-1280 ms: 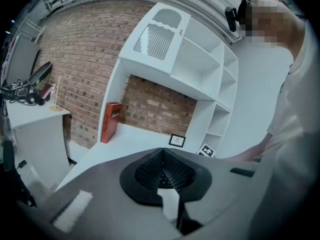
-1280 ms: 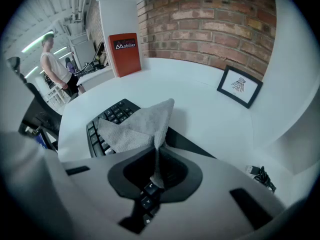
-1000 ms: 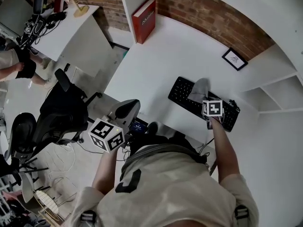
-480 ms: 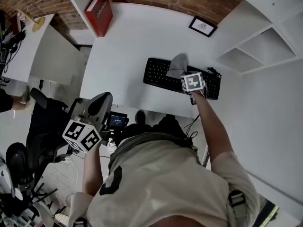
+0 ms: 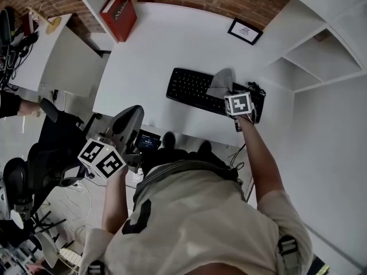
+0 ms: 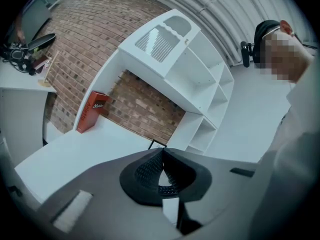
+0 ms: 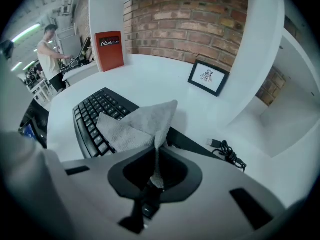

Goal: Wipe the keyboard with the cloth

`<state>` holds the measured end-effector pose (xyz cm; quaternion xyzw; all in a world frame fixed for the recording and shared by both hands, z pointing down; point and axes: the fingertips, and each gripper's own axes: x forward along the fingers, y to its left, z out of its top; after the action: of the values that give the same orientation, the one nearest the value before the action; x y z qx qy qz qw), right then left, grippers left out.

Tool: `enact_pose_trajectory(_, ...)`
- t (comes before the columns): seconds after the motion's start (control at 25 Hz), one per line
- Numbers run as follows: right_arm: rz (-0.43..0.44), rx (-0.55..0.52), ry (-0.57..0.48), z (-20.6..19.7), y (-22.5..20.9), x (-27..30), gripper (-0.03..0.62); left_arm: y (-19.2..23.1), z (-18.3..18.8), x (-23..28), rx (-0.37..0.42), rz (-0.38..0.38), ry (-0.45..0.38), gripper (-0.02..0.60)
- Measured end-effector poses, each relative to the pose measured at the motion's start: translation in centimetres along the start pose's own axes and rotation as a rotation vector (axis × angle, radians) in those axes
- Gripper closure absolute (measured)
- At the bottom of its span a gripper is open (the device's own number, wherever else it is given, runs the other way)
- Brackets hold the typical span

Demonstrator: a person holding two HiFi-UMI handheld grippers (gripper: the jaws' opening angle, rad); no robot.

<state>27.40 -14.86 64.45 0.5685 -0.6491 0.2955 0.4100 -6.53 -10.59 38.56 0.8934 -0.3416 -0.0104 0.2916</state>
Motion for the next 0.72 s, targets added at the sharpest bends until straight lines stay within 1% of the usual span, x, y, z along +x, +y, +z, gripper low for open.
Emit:
enact_pose_trajectory(0.16, -0.003, -0.009, -0.005, -1.4, -2.0, -0.4, 0.58, -2.8, -1.5, 1.2, 0.015, 0.011, 0.017, 0.578)
enact_pose_trajectory(0.32, -0.005, -0.066, -0.029, -1.8, -3.4, -0.7, 0.58, -5.8, -3.0, 2.8, 0.002, 0.0, 0.023, 0.578)
enact_pose_trajectory(0.44, -0.012, -0.086, -0.036, -2.2, -4.2, -1.1, 0.58, -7.7, -3.9, 3.8, 0.017, -0.005, 0.026, 0.577)
enact_pose_trajectory(0.56, -0.022, -0.103, -0.037, -2.8, -5.3, -1.3, 0.58, -8.5, -4.7, 4.4, 0.012, -0.001, 0.026, 0.577)
enact_pose_trajectory(0.72, -0.022, -0.069, -0.025, -4.3, -6.9, -1.8, 0.58, -8.9, -5.3, 4.8, 0.008, -0.003, 0.022, 0.577)
